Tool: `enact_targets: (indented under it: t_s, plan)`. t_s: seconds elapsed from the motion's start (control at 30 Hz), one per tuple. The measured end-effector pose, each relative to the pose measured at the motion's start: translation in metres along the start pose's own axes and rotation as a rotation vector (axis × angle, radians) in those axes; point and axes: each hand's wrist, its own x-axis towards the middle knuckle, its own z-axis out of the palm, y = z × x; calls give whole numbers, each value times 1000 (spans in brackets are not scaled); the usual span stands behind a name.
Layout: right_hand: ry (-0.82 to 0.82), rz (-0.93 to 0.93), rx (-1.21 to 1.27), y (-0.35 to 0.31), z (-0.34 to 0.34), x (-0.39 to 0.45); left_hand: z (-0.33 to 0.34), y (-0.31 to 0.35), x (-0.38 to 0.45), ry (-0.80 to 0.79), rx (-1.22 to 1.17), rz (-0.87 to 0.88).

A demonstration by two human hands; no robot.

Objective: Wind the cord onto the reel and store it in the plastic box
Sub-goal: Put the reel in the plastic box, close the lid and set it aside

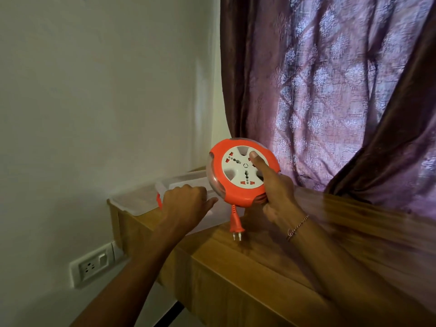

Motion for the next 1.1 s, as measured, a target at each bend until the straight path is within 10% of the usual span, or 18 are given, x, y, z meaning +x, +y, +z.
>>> enact_targets:
  t_s: [1.1]
  plan:
    - [23,-163,-565,-196,-250,4,-11,274,13,4,-900,613]
